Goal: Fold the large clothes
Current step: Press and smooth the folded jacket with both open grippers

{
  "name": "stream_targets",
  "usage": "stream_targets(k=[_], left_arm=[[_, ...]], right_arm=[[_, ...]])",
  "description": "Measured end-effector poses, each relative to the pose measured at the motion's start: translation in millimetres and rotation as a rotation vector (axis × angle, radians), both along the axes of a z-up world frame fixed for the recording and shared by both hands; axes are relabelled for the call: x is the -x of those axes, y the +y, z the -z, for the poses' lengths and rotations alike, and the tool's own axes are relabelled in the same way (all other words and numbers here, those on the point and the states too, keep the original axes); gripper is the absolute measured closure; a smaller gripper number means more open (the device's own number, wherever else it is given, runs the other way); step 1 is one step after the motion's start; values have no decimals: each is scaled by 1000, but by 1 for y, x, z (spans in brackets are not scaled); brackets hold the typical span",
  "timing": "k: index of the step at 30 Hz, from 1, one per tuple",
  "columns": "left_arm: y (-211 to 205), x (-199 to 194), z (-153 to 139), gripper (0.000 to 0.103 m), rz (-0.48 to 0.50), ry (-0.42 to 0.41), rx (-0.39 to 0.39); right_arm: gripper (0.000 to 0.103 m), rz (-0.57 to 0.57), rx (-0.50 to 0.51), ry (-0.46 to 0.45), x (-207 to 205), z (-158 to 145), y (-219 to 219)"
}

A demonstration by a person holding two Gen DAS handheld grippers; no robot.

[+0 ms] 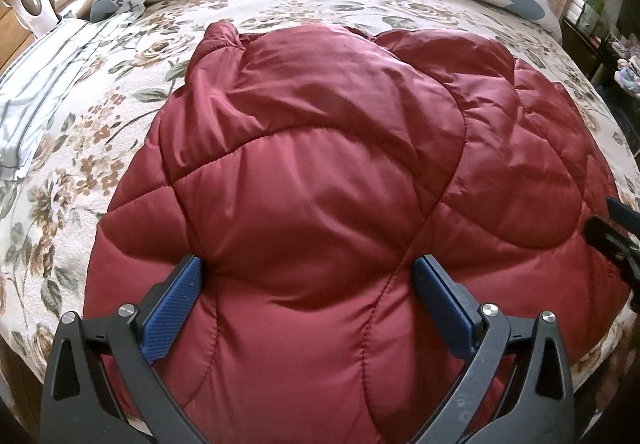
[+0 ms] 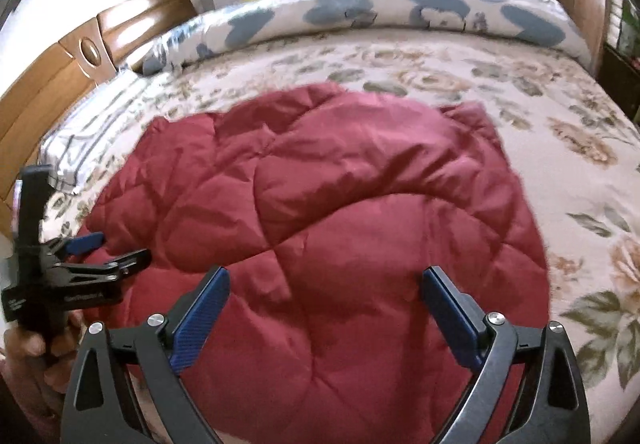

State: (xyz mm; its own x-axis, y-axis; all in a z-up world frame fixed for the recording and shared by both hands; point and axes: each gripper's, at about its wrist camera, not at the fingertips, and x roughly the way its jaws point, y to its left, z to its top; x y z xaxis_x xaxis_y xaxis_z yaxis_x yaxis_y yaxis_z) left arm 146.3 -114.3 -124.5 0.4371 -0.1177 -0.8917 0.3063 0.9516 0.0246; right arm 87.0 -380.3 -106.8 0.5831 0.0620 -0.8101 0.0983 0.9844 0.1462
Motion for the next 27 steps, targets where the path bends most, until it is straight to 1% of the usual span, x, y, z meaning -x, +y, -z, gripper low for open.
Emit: stream_targets(k=[2,4,6,9,15,27], left_arm=[[0,0,0,0,-1,2,-3],[-1,-1,-1,0,-4,9,-6],[-1,-6,-8,0,-12,14,3],[-2,-14,-15,0,-27,-1,5],[-9,-22,-3,0,-22,7,-23],[-11,-22,0,0,-23,0,-27]], right_arm=[[5,7,9,14,-4,8,1],[4,20,-3,23,-10,13,-5],[4,27,-8,33,-14,15,-10],[4,28,-14,42,-18,16,-15],[3,31,-23,33,-16,20,-16],[2,31,-27,26,-18,23,-18]])
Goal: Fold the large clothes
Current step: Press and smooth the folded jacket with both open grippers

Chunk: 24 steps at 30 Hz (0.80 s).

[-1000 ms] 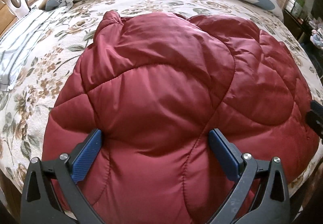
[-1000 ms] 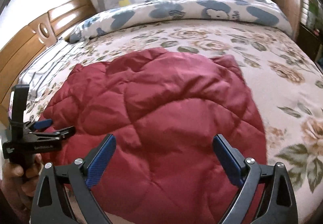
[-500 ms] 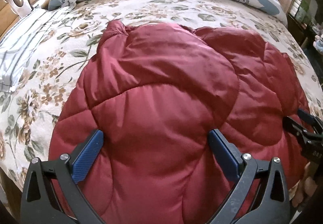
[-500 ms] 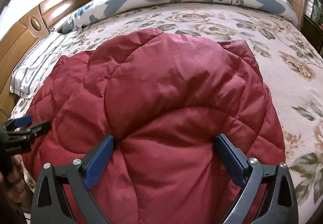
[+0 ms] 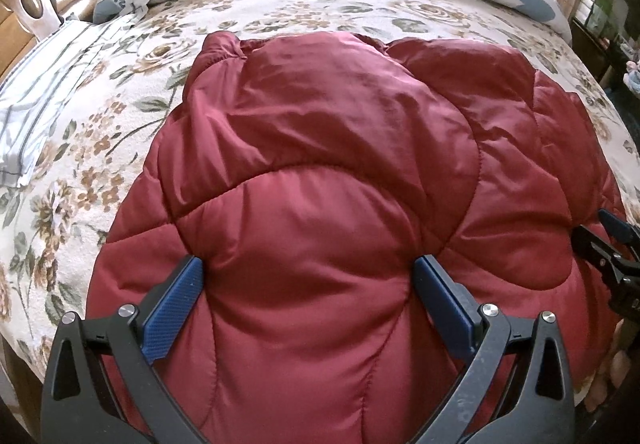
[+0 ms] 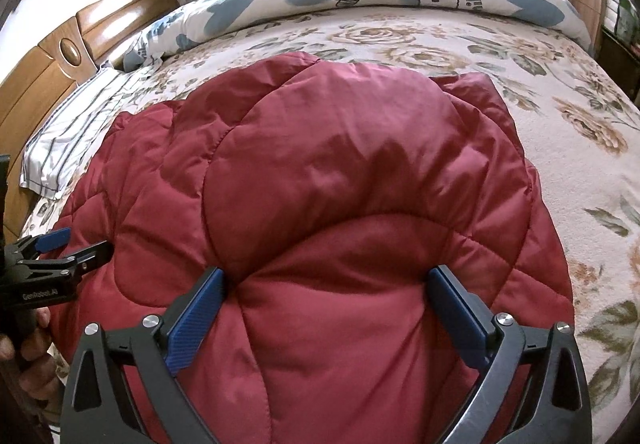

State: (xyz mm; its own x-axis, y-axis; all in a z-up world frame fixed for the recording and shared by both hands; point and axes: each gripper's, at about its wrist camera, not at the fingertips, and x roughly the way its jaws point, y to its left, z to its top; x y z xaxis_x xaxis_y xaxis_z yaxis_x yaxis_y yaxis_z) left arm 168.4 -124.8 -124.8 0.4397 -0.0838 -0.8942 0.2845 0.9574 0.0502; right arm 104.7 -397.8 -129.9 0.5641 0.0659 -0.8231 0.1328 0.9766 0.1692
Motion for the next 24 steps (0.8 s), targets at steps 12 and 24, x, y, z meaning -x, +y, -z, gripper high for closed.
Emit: stream_targets(k=[12,24], left_arm=[[17,24,-22,0,-12,-7,61],[20,67,-21,0,18,-18,29]], right_arm=[[2,1,-1,-3,-1,1,-1],[4,-16,10,-46,51,-31,15]])
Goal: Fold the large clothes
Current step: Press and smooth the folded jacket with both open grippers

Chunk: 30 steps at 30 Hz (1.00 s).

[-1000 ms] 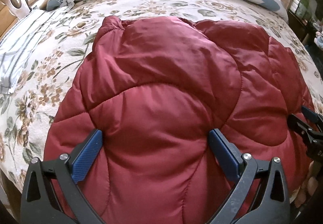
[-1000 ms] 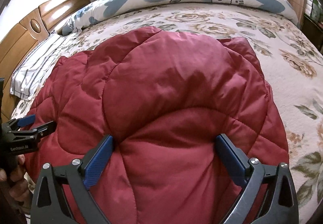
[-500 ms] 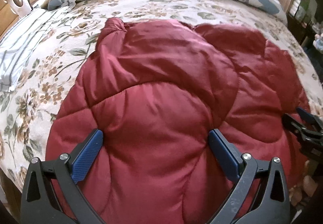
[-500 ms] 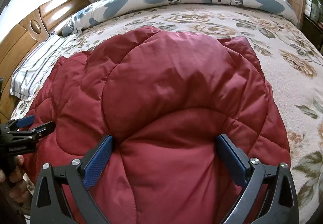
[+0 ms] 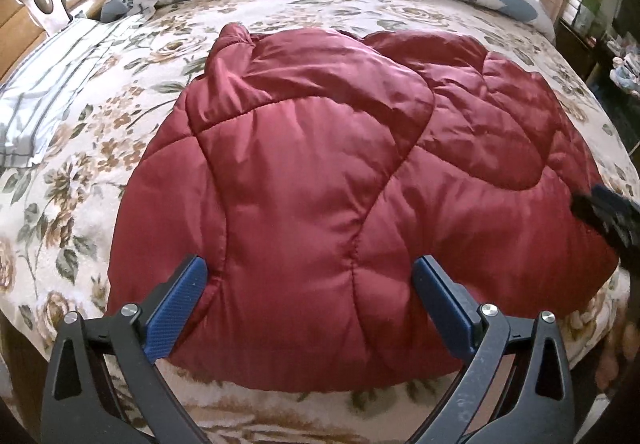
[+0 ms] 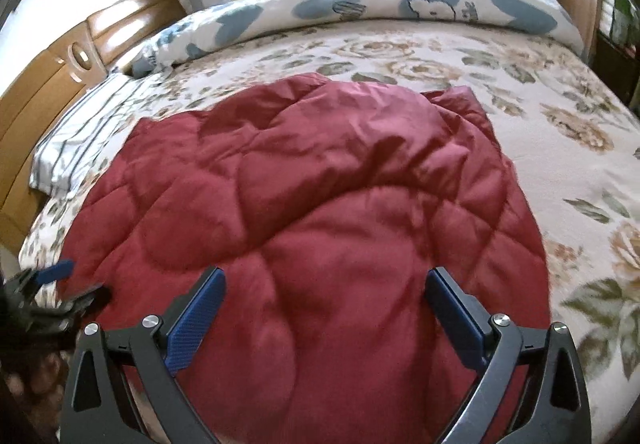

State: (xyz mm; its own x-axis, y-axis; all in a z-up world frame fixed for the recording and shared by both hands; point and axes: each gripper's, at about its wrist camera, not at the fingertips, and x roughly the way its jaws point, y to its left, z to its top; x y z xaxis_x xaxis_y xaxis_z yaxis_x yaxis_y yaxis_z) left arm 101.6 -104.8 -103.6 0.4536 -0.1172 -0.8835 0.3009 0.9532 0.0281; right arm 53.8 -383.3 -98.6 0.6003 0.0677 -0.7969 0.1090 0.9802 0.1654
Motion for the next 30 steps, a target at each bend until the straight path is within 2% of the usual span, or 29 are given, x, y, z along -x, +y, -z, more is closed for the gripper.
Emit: stream_targets(k=[6,10,15,18,23,27,30], left_arm=[[-1,2,3,0,1,1,-8],[-1,12,-3,0,15,-1,-3],[-5,12,11,0,29,-13,-31],[-9,12,13,0,33,-25,-46],[-7,9,14,0,36,-27,-35],[-6,10,15,0,37,-32,-36],[-7,10,17,0,39,-40,-39]], right_arm=[[3,-3,4,40,29,27,1],[3,14,-15,32,29,29,-2],[2,17,1,21,31,32,1],[3,30,7,20,35,23,4],[5,21,12,-59,42,-2,17],[3,-2,29,15,25,24,24],[0,-2,53,-4,24,32,24]])
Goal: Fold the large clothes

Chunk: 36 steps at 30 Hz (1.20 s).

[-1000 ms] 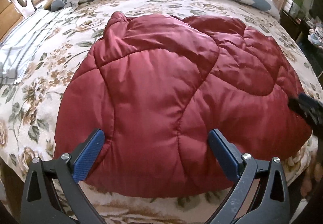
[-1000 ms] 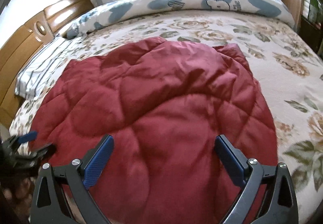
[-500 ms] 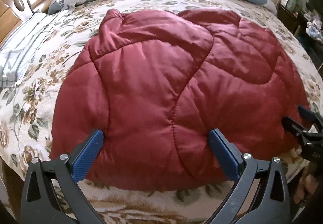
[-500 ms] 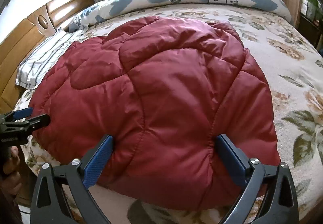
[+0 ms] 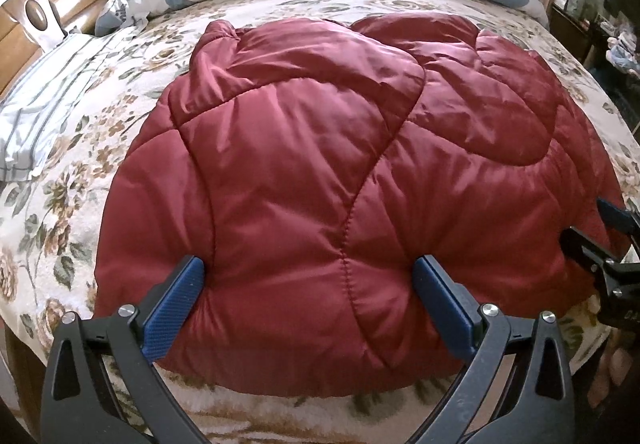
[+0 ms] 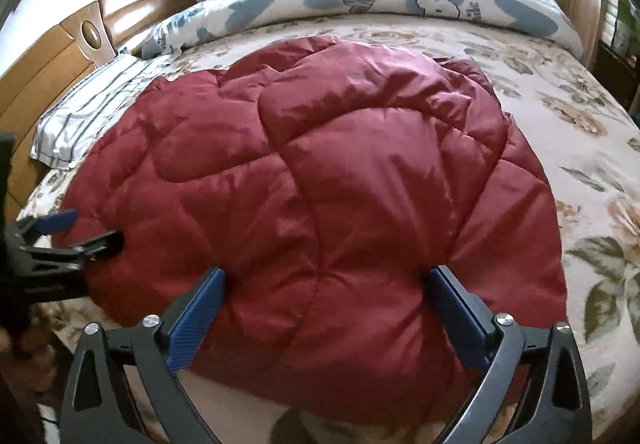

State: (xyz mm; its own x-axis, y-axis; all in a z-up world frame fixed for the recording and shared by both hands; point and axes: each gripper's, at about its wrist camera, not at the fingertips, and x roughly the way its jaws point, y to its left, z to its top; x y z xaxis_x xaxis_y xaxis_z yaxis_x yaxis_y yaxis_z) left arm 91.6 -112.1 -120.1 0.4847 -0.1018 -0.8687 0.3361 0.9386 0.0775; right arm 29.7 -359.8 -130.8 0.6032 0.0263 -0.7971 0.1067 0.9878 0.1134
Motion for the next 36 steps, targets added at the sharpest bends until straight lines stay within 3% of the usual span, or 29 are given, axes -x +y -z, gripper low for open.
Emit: stream_targets(k=[13,24,29,34,36], left_arm=[[0,0,0,0,-10,-12,-1],[29,45,-14,0,-29,9,42],[42,65,-8,0,-19,44,39],[47,77,-20,0,-16,29,38],[49,79,-28,2,-11,18,44]], right_arm=[[0,6,-7,-8,3,-5,-2],[1,-44,-32,-43,54,-35,8],[2,-74,-50,-5,74,-34,15],[3,-104,-60,21,88,-37,23],[8,-117,-76,14,91,-44,24]])
